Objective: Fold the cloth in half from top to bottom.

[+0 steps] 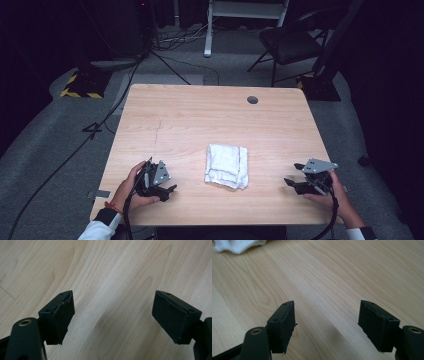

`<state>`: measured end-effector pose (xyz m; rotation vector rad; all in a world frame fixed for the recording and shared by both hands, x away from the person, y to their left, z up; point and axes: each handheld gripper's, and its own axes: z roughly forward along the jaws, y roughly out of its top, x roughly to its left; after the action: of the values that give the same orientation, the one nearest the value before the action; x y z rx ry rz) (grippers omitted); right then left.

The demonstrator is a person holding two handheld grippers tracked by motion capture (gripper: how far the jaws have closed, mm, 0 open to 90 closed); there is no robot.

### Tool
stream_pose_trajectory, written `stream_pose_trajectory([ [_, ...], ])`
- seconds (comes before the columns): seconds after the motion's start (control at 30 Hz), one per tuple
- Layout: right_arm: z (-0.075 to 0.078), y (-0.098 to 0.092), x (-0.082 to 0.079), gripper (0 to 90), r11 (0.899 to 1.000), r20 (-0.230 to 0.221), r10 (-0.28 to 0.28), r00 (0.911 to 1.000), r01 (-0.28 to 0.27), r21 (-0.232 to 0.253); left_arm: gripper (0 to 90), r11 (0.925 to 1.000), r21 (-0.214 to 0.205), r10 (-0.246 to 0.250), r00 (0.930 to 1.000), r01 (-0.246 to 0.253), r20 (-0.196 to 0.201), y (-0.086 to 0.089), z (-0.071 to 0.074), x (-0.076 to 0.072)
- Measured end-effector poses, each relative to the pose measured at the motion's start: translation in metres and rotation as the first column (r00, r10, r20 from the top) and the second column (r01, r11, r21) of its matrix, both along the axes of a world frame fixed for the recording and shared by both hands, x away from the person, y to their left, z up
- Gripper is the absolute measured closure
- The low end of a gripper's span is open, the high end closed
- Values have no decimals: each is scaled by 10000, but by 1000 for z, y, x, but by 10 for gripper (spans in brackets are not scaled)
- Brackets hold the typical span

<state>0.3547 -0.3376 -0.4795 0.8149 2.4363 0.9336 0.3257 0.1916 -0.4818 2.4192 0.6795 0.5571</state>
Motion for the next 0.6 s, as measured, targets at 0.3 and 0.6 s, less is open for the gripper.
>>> stream_pose_trajectory([
  [0.3,-9,-32,-9,297,9950,-161,-891,9959,897,442,175,9987,-410,299,9992,-309,-247,12,-4,-4],
  [0.6,-21,-52,-18,286,9811,-427,-1547,9870,1586,1108,173,9949,-614,785,9962,-807,-364,30,-9,-4],
])
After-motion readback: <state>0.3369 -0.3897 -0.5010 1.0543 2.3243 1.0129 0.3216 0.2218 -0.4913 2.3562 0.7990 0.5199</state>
